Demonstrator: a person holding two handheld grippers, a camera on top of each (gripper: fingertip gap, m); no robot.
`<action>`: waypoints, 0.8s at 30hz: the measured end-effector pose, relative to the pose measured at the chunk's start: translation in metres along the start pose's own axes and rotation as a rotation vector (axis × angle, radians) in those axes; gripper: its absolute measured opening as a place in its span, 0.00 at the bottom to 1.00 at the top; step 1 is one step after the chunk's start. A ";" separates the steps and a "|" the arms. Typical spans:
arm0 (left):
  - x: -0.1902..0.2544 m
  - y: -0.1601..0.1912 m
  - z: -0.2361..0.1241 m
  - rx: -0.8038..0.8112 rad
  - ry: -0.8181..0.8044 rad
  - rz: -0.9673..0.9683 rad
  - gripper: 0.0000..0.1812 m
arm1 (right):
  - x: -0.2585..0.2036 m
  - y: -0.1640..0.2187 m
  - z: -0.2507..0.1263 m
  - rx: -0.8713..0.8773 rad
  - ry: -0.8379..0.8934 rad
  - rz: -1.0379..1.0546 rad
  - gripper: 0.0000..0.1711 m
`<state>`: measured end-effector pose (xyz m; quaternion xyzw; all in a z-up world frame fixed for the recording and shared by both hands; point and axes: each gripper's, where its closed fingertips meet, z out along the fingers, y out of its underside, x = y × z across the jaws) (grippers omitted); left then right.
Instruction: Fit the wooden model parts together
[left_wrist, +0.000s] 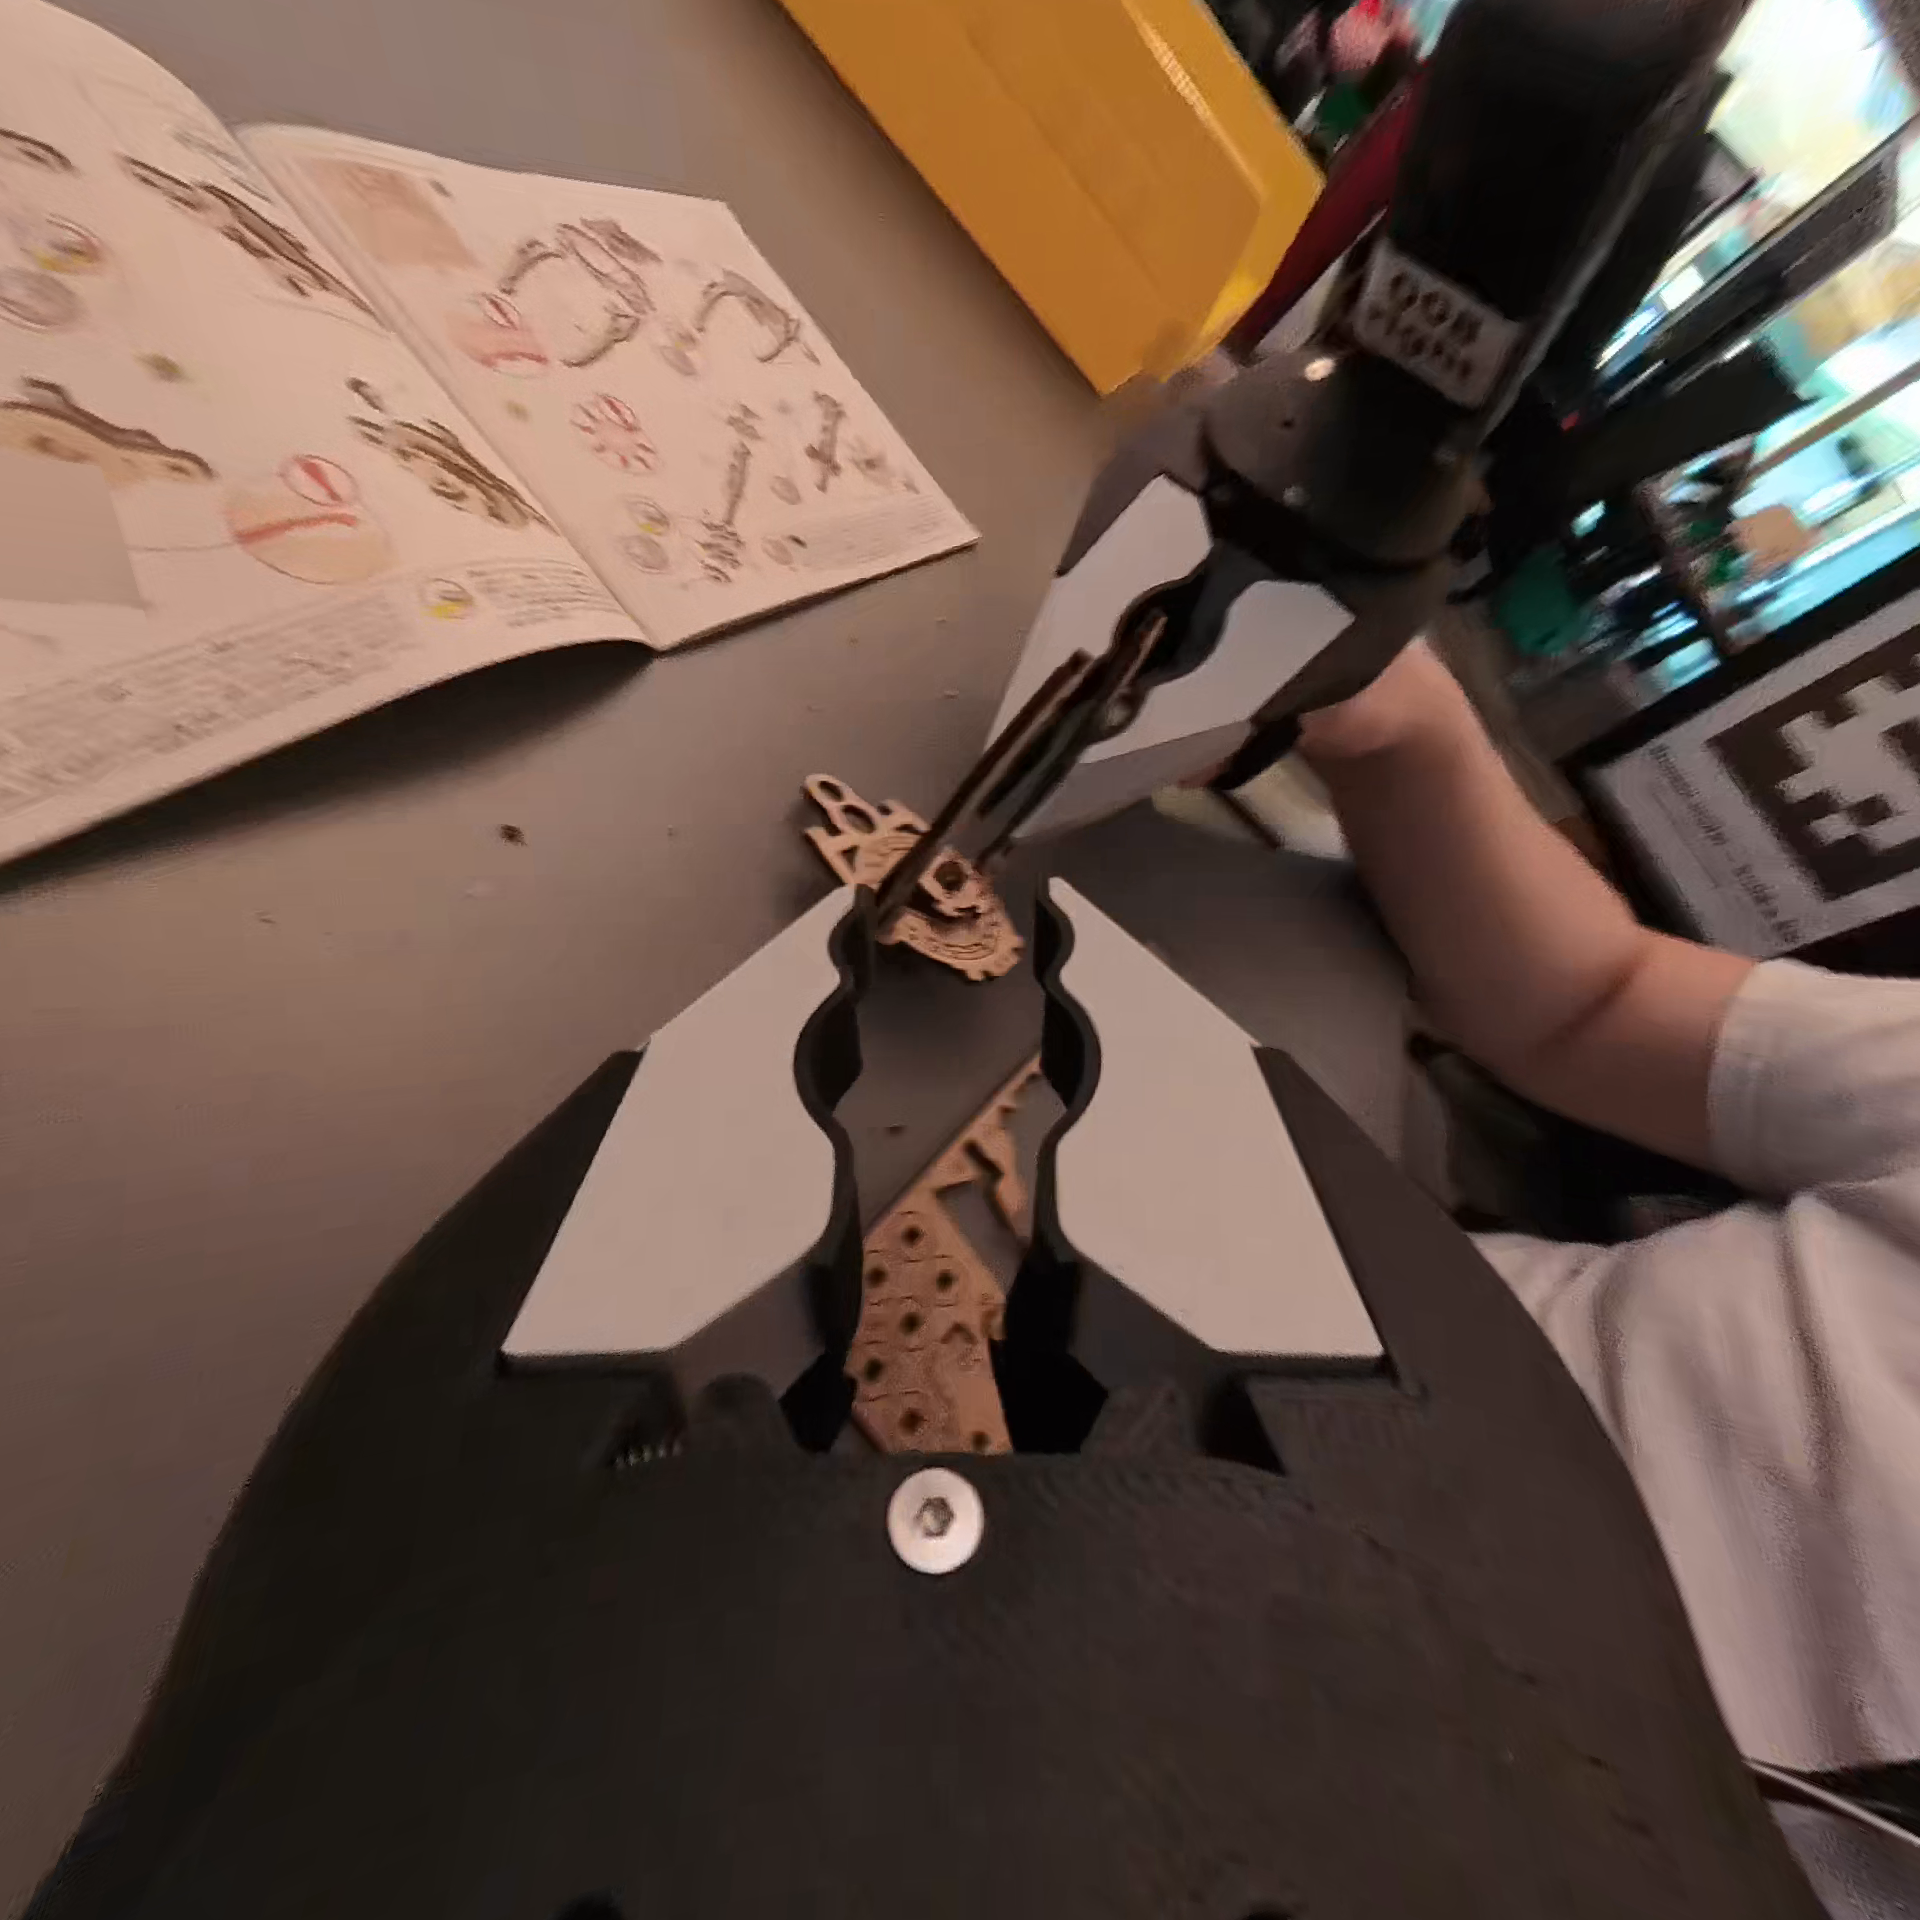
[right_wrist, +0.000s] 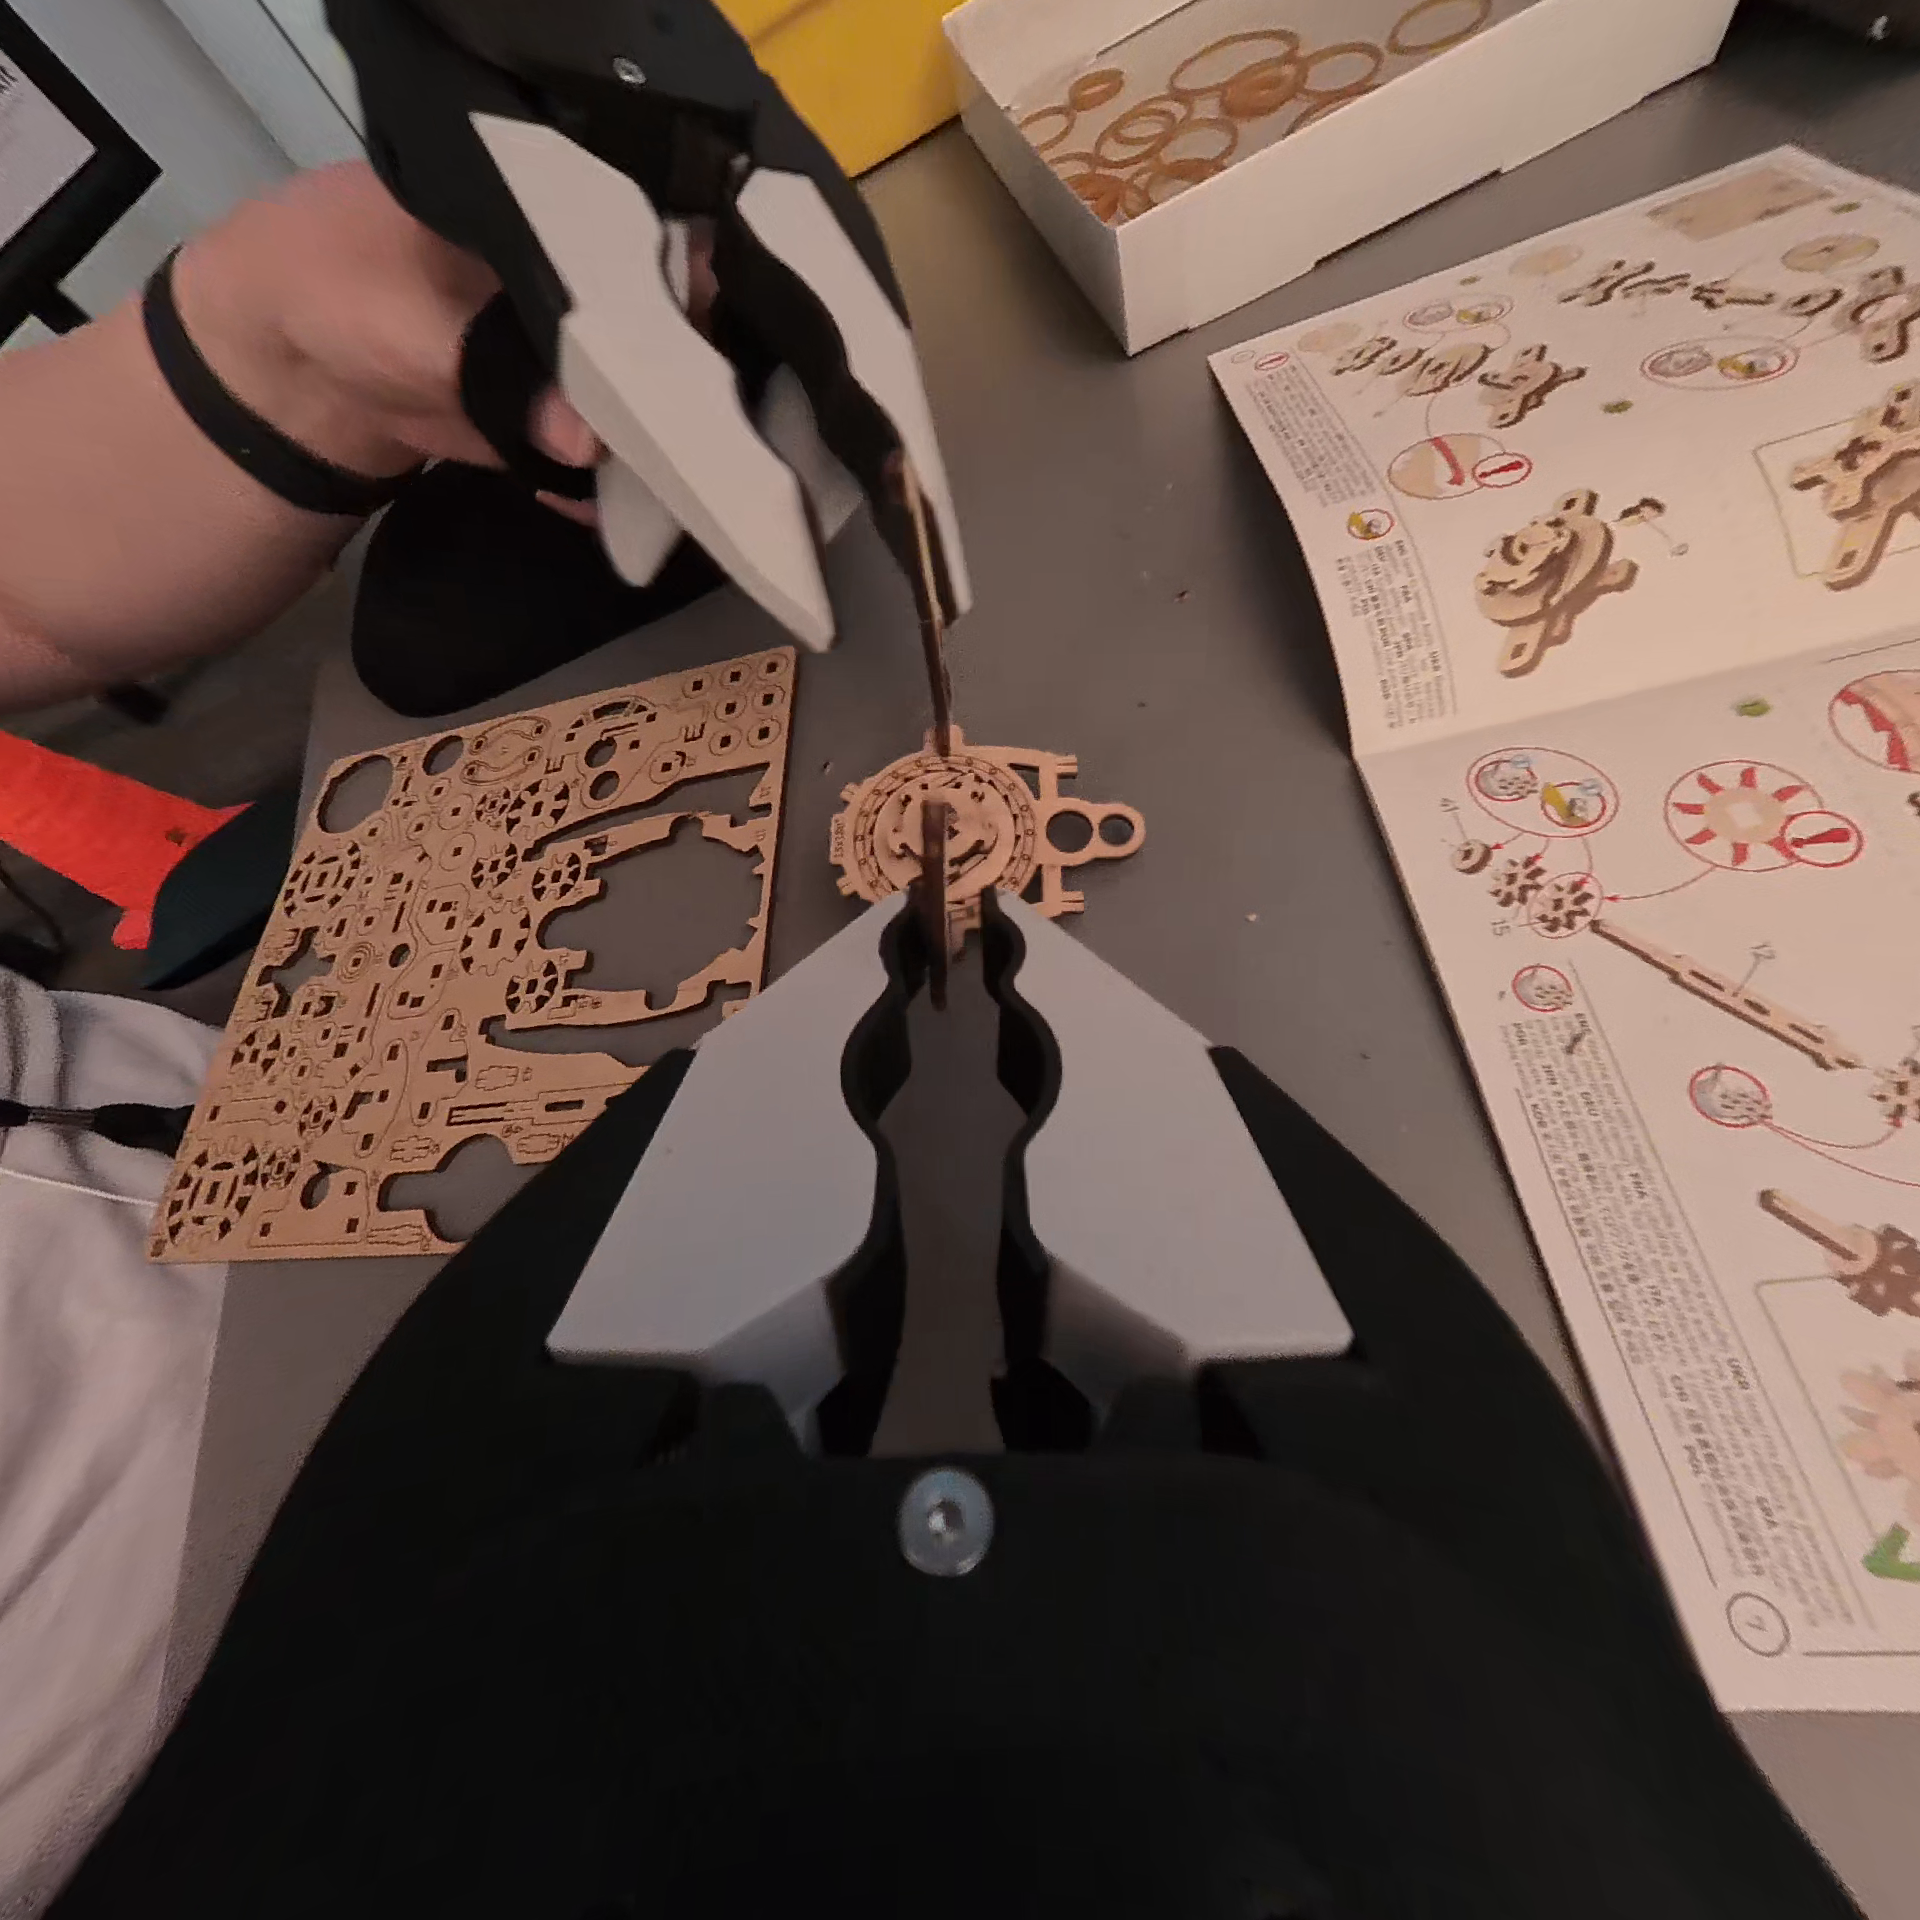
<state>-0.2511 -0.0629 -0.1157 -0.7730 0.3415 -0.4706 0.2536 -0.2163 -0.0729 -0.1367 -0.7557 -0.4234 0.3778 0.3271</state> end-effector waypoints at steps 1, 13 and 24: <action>-0.004 0.000 0.000 -0.024 -0.021 0.054 0.14 | -0.001 0.000 -0.001 0.006 -0.001 -0.002 0.05; -0.008 0.025 0.004 -0.234 -0.058 0.477 0.06 | -0.007 0.006 0.012 -0.039 -0.037 -0.027 0.01; -0.013 0.032 0.008 -0.282 -0.076 0.512 0.03 | -0.010 0.008 0.015 -0.145 0.008 -0.092 0.01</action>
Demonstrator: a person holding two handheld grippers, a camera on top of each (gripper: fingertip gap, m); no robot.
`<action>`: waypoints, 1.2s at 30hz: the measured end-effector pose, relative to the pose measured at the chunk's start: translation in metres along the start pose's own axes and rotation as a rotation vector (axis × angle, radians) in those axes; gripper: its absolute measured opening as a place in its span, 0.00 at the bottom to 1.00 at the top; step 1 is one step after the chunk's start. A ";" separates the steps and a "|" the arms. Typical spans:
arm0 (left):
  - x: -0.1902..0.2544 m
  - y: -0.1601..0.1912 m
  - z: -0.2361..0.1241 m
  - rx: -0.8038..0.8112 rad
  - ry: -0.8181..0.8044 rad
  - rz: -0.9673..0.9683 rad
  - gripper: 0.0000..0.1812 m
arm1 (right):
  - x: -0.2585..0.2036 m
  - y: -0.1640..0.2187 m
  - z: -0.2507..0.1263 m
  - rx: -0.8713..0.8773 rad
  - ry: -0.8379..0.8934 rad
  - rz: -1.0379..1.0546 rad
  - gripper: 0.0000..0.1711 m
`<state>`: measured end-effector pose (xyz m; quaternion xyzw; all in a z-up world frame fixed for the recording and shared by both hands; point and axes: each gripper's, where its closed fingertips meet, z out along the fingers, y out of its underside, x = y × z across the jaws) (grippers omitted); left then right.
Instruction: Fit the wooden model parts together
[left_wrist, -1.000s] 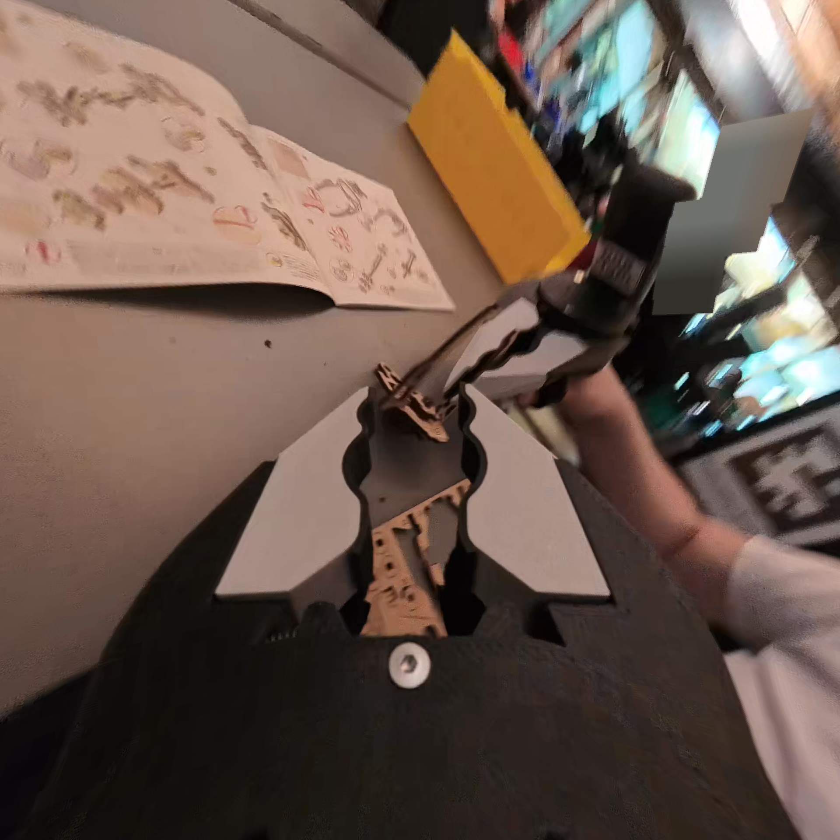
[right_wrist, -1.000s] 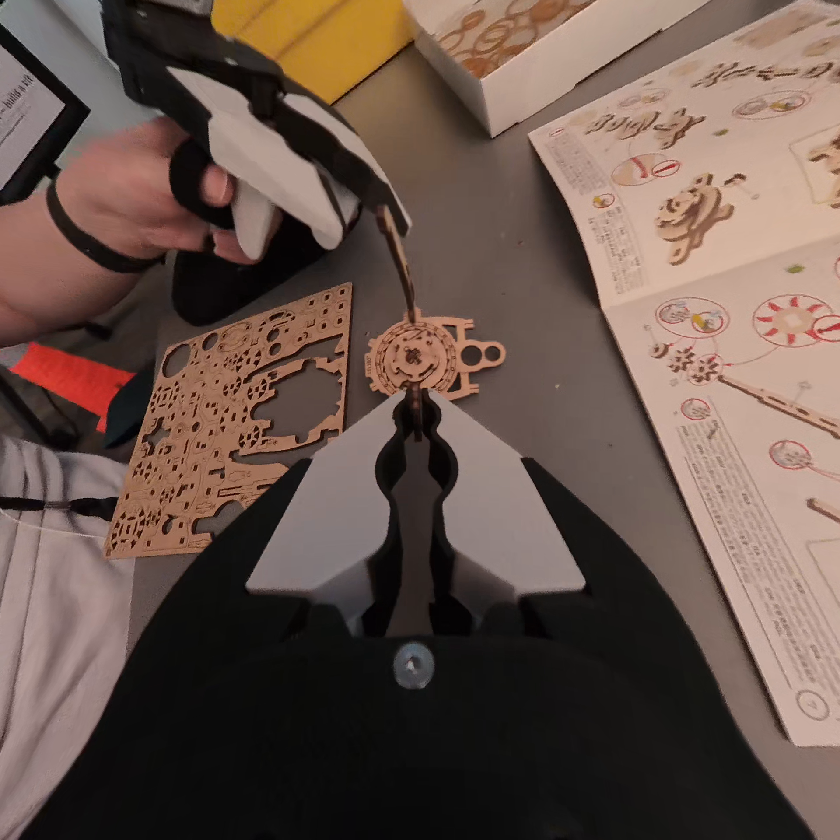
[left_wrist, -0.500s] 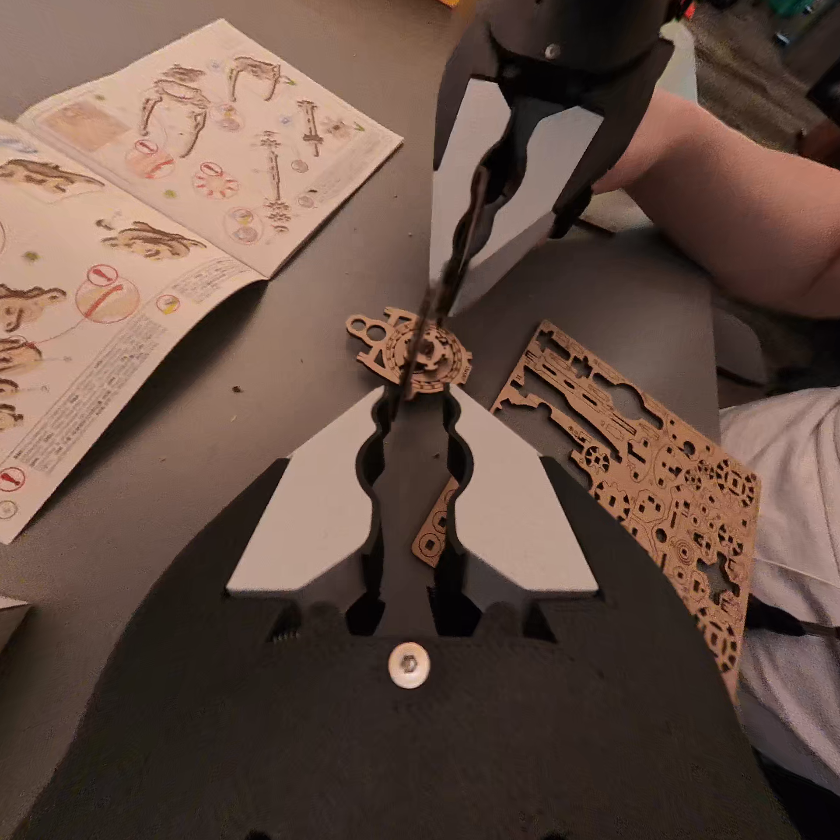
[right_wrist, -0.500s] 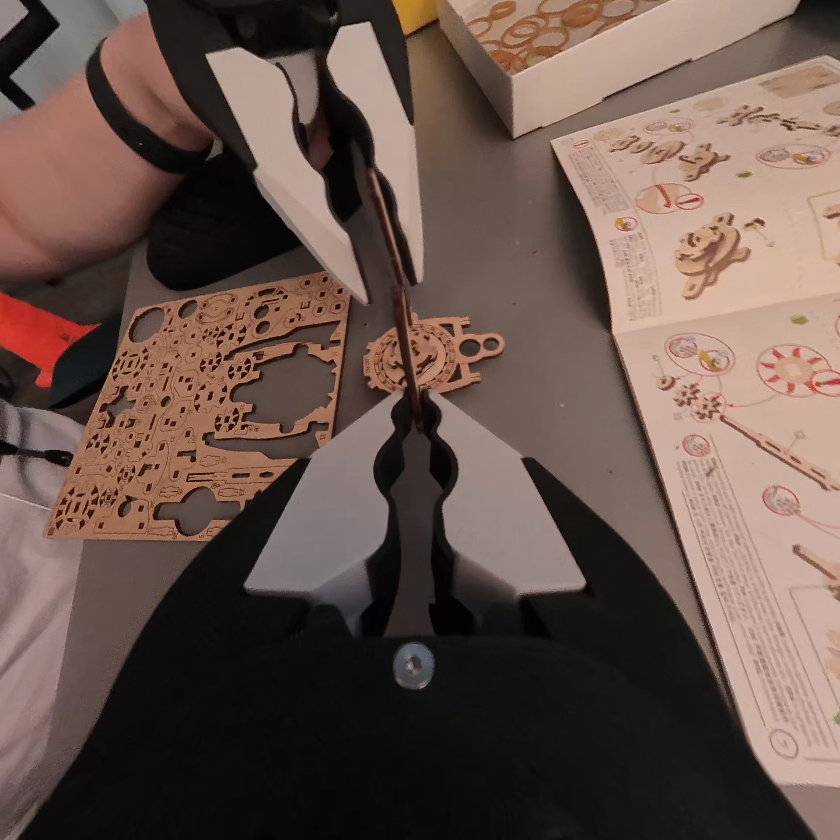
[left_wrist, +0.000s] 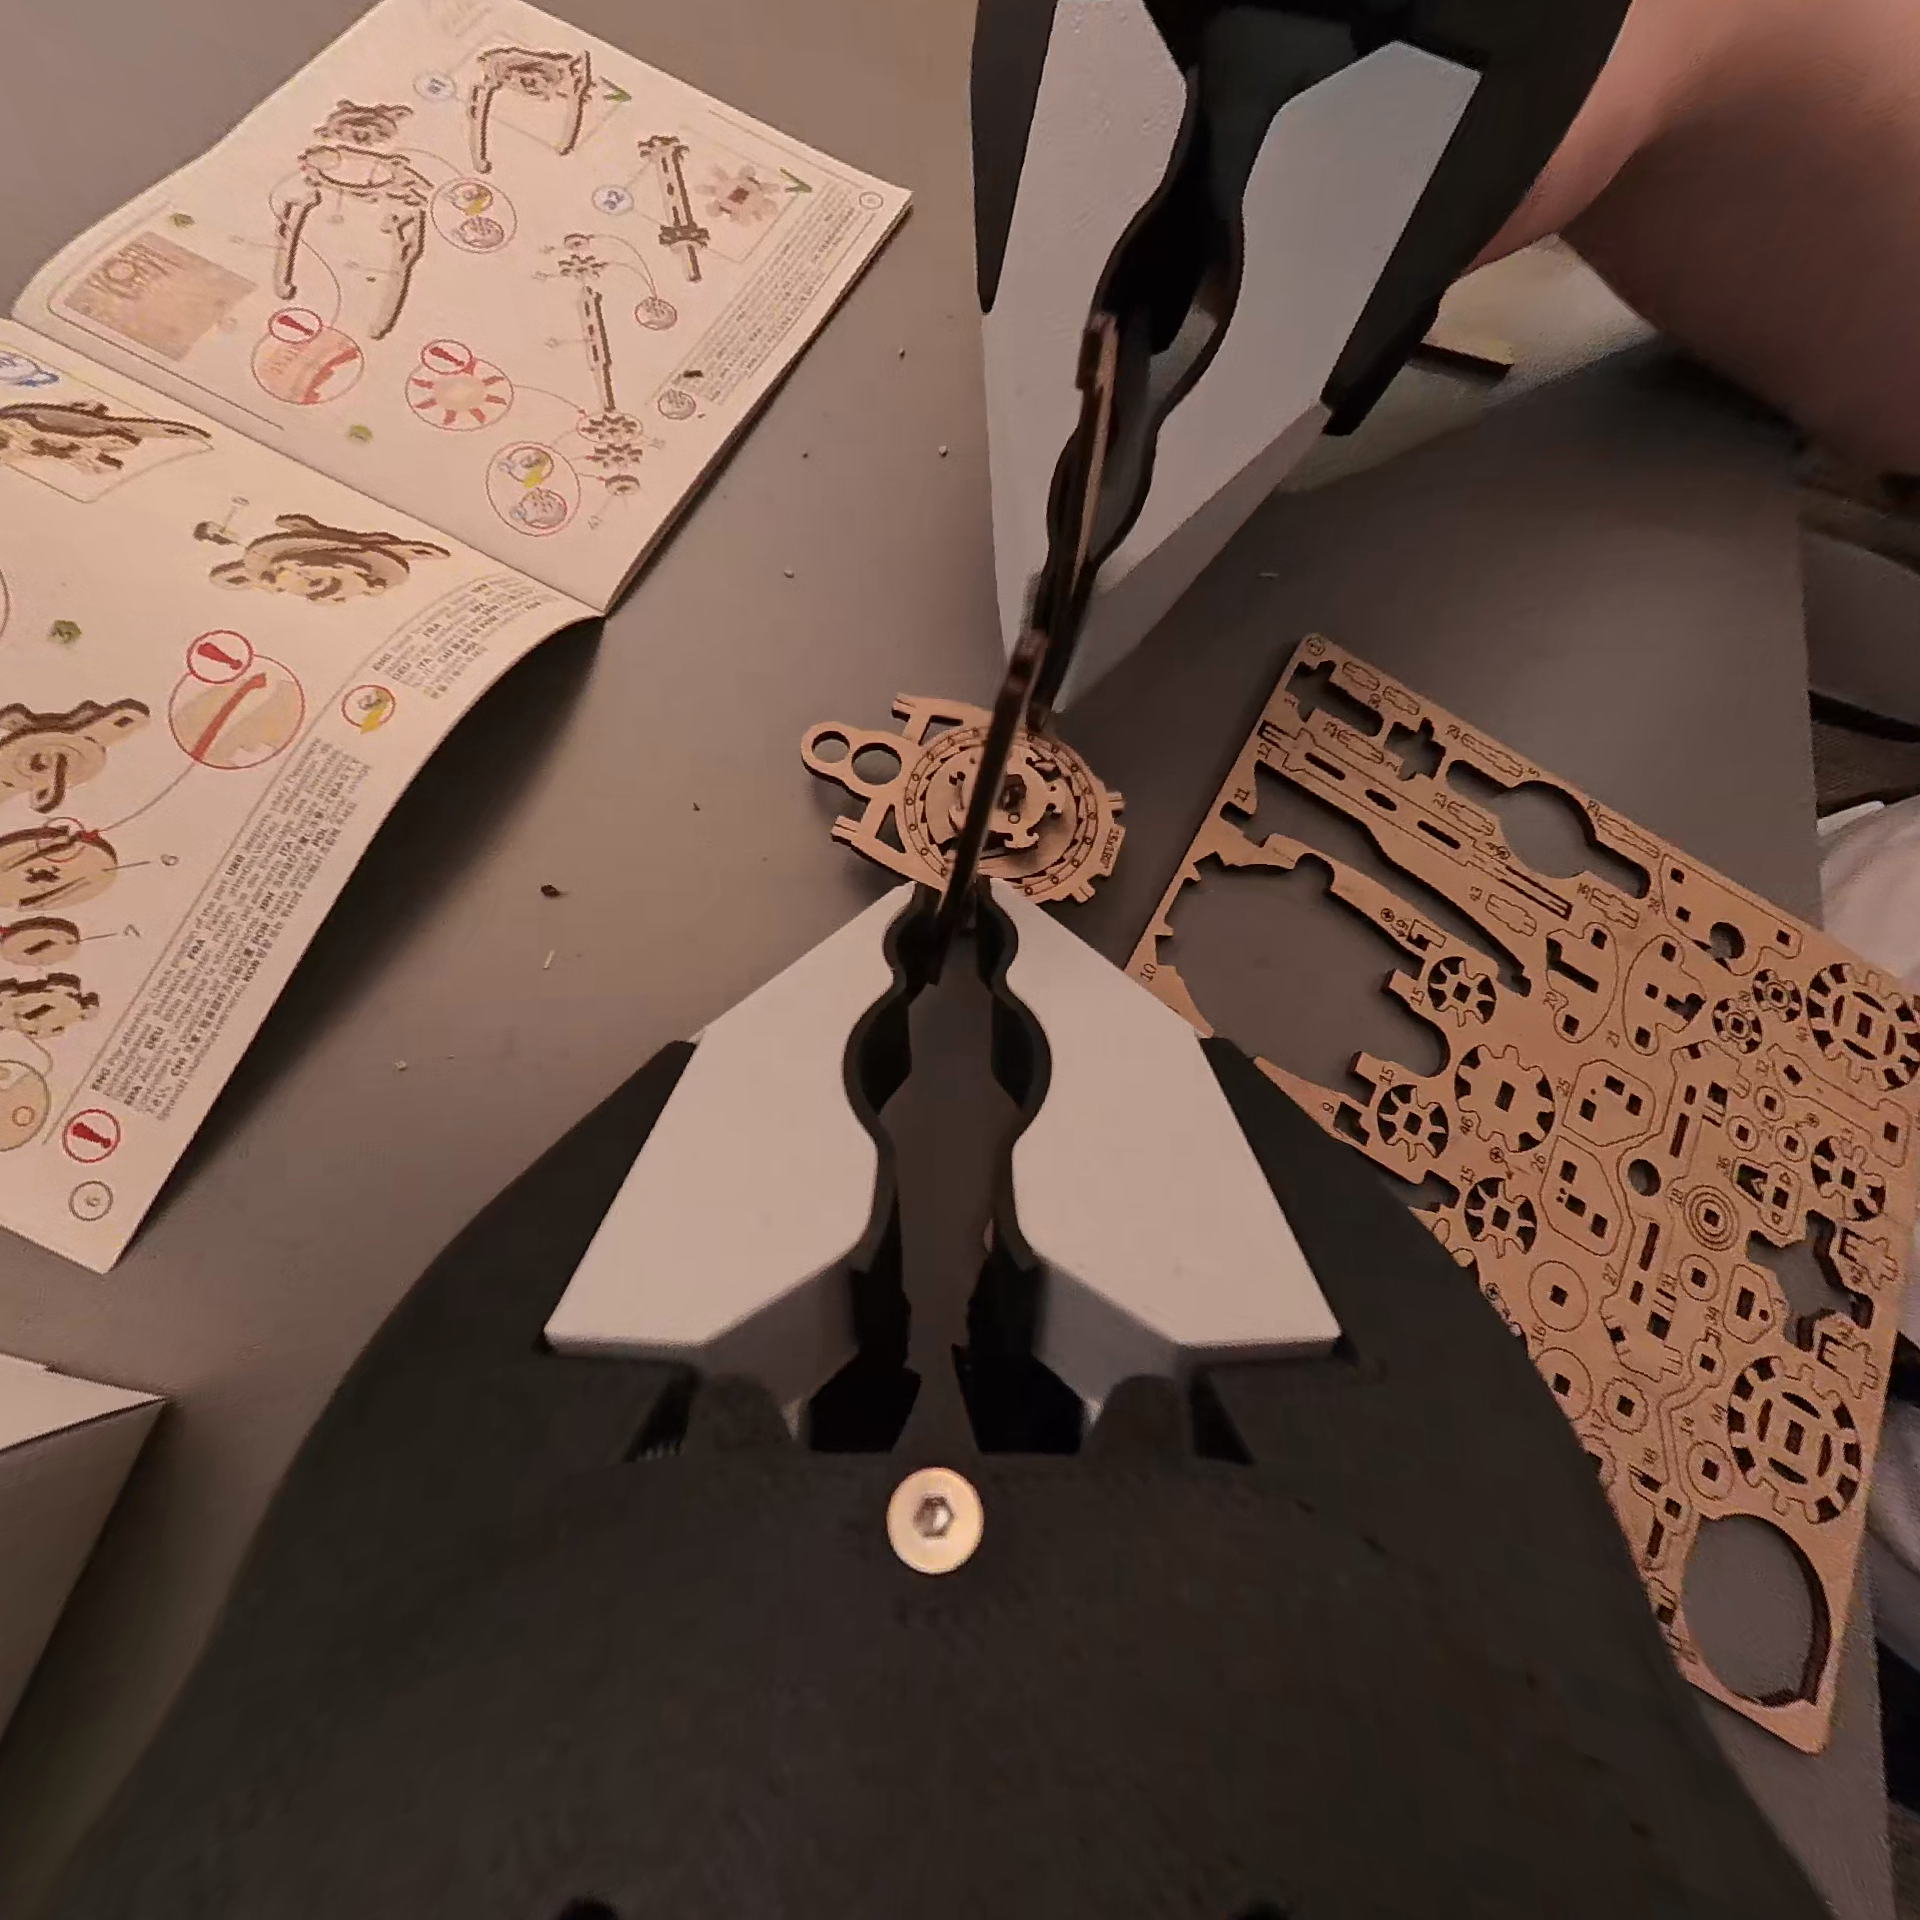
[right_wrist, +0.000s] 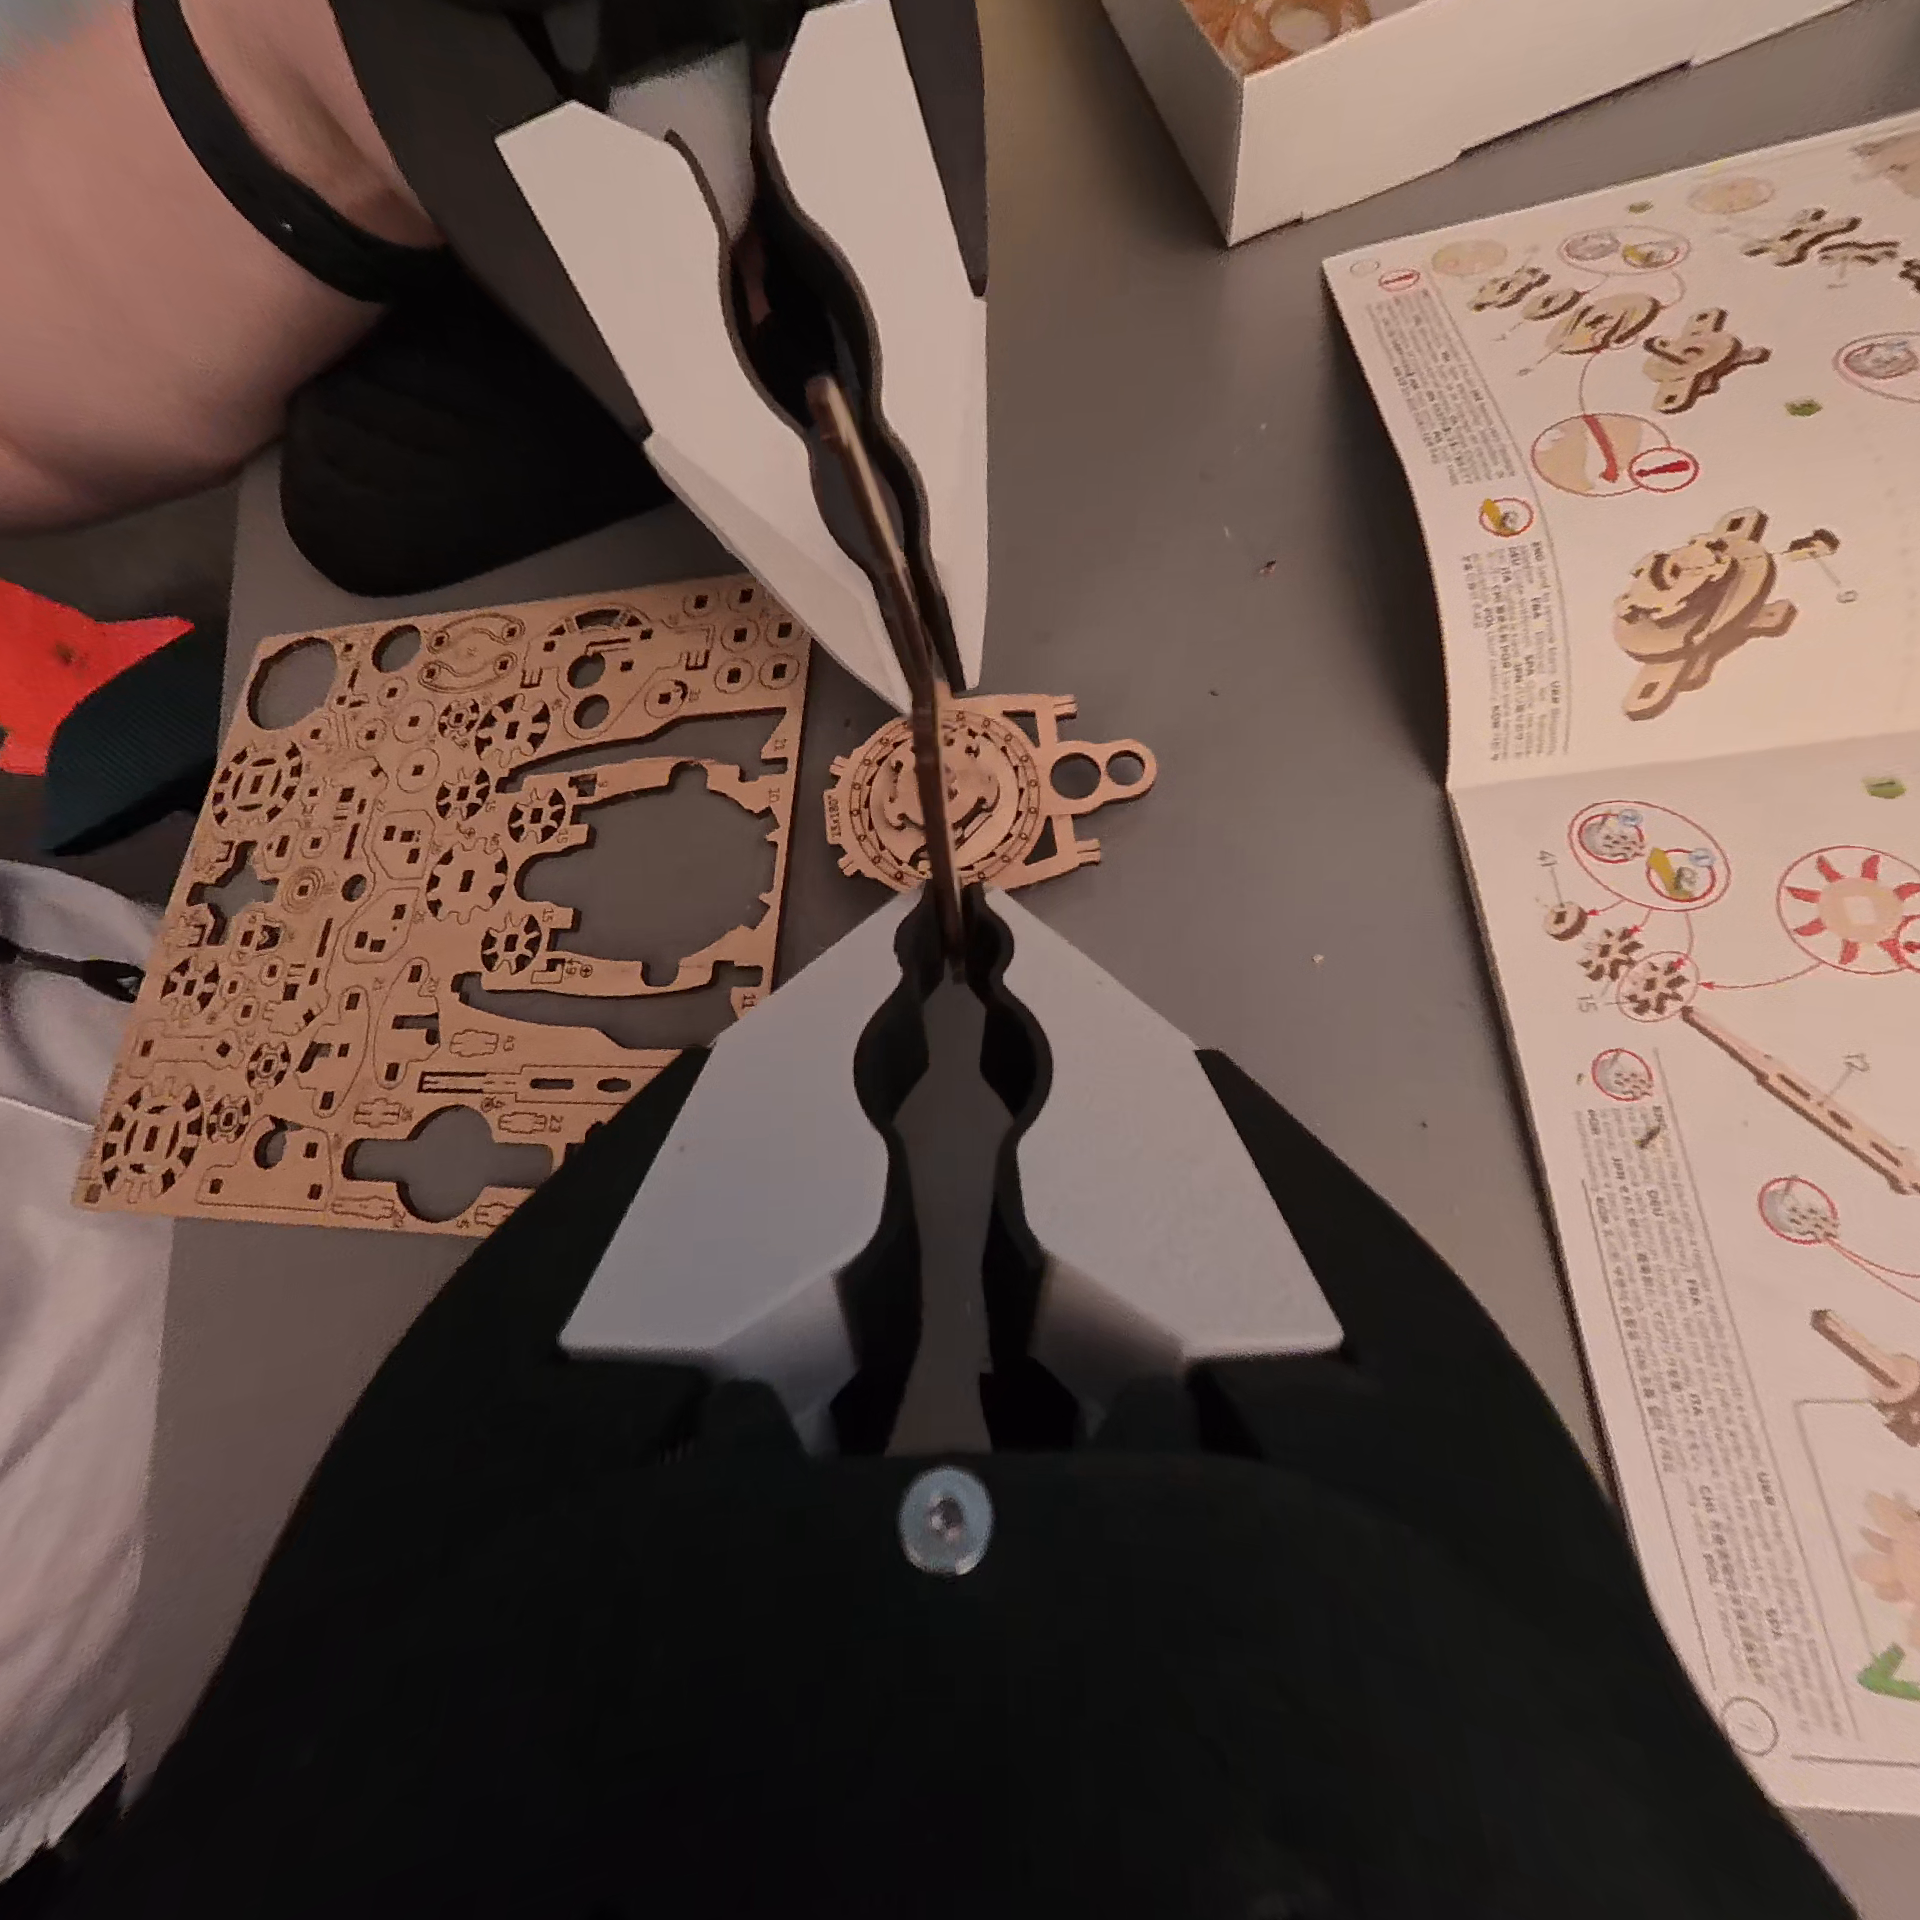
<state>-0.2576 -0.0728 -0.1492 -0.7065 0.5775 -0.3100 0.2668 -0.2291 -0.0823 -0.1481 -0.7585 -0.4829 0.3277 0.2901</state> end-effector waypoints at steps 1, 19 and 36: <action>0.000 0.000 0.000 0.004 -0.002 0.003 0.03 | 0.000 0.000 0.000 -0.016 -0.004 0.004 0.01; 0.000 -0.001 -0.001 0.018 -0.019 0.022 0.03 | -0.002 0.000 0.004 -0.091 0.030 -0.073 0.01; 0.001 -0.003 -0.001 0.030 -0.014 0.024 0.03 | -0.003 0.004 0.007 -0.072 0.039 -0.141 0.01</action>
